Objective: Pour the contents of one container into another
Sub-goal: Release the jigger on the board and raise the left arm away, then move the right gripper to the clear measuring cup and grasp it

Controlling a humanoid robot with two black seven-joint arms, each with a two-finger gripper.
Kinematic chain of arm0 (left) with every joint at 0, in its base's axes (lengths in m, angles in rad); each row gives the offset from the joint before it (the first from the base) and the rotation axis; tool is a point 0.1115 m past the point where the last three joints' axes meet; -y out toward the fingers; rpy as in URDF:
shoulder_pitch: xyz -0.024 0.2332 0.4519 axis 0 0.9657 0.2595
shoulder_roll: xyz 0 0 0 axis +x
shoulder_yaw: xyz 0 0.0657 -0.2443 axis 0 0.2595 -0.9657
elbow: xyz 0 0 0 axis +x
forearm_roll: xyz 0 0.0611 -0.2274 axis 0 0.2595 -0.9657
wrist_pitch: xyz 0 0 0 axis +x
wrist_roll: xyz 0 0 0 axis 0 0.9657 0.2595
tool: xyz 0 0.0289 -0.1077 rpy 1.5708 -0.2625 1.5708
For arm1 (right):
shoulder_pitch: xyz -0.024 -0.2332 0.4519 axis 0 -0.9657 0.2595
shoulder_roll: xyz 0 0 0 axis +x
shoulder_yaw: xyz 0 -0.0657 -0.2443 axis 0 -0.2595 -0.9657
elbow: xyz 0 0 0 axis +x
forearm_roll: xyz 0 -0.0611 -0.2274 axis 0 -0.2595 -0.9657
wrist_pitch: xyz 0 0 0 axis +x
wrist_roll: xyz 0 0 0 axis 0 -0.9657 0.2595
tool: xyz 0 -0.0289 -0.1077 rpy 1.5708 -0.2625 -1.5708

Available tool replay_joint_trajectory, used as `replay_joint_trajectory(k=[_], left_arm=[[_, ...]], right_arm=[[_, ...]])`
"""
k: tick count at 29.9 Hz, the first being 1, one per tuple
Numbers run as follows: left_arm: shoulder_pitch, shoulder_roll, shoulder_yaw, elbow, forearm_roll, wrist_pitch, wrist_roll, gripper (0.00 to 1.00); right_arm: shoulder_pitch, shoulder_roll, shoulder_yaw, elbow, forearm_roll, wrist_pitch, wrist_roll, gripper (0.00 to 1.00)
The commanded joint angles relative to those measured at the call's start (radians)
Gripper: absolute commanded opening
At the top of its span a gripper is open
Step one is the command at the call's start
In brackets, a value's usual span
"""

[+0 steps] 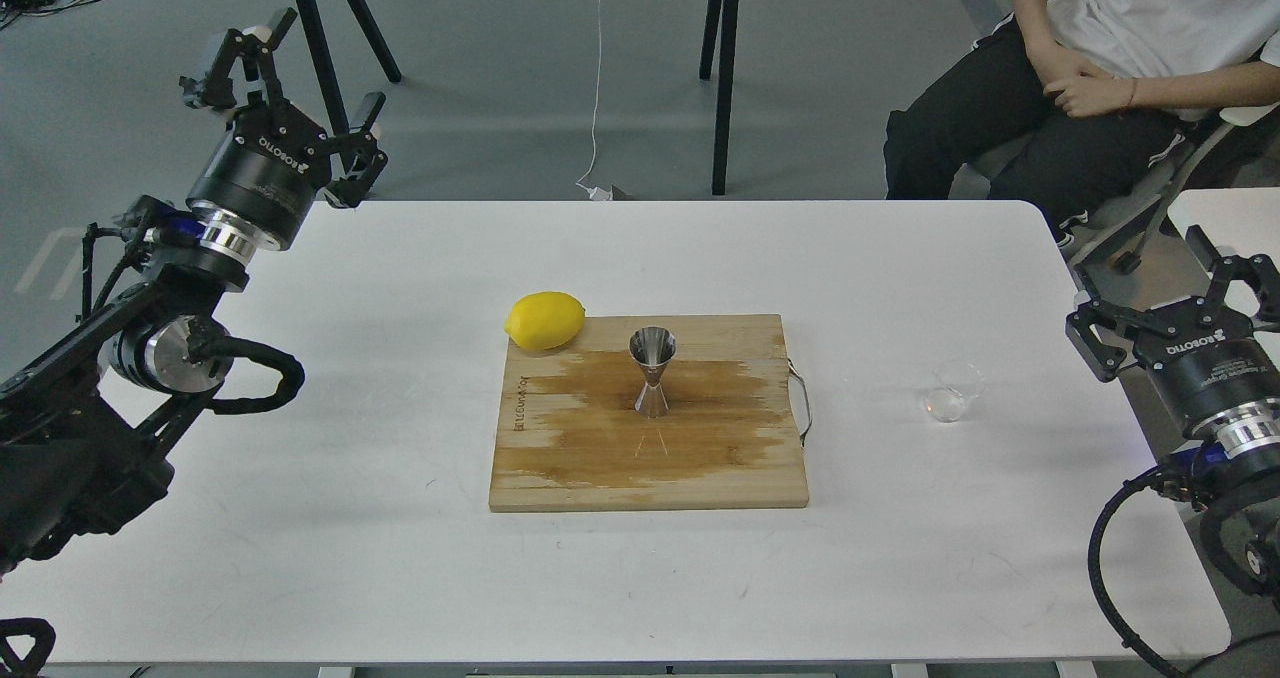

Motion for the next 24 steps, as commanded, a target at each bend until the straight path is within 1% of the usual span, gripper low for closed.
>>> replay_joint_trajectory(k=[1,3,4,7,8,9,11,12,14,16,20,21,24], left_arm=[[0.003,-0.002,0.002,0.018,-0.026,-0.016,0.000,1.00],[0.007,-0.002,0.005,0.018,-0.026,-0.018,0.000,1.00],[0.007,-0.004,0.005,0.018,-0.026,-0.017,-0.001,1.00],[0.010,-0.004,0.003,0.016,-0.027,-0.013,-0.006,1.00],[0.012,-0.004,0.002,0.016,-0.029,-0.012,-0.007,1.00],[0.012,-0.004,0.002,0.016,-0.029,-0.012,-0.007,1.00],[0.013,-0.004,0.002,0.016,-0.029,-0.012,-0.009,1.00],[0.013,-0.004,0.003,0.018,-0.029,-0.012,-0.009,1.00],[0.016,-0.003,0.005,0.016,-0.029,-0.016,-0.009,1.00],[0.021,-0.003,0.005,0.015,-0.029,-0.016,-0.009,1.00],[0.022,0.001,0.002,0.015,-0.029,-0.016,-0.010,1.00],[0.024,0.002,0.002,0.015,-0.029,-0.016,-0.010,1.00],[0.024,0.002,0.002,0.015,-0.029,-0.016,-0.010,1.00]], right_arm=[[-0.068,0.018,0.001,0.072,0.074,-0.085,0.001,0.98],[-0.076,0.047,0.004,0.089,0.109,-0.181,0.013,0.98],[-0.074,0.069,0.007,0.089,0.117,-0.226,0.029,0.98],[-0.071,0.133,0.047,0.089,0.117,-0.405,0.108,0.97],[-0.071,0.138,0.046,0.089,0.116,-0.445,0.115,0.97],[-0.071,0.141,0.040,0.090,0.113,-0.465,0.109,0.97],[-0.071,0.135,0.008,0.096,0.099,-0.463,0.093,0.98],[-0.071,0.132,-0.017,0.098,0.096,-0.463,0.080,0.98],[-0.066,0.130,-0.046,0.104,0.094,-0.466,0.032,0.95],[-0.062,0.130,-0.054,0.104,0.096,-0.487,0.006,0.95],[-0.062,0.130,-0.060,0.113,0.097,-0.501,-0.025,1.00],[-0.062,0.132,-0.060,0.113,0.097,-0.505,-0.028,1.00],[-0.042,0.132,-0.059,0.106,0.096,-0.574,-0.033,1.00]])
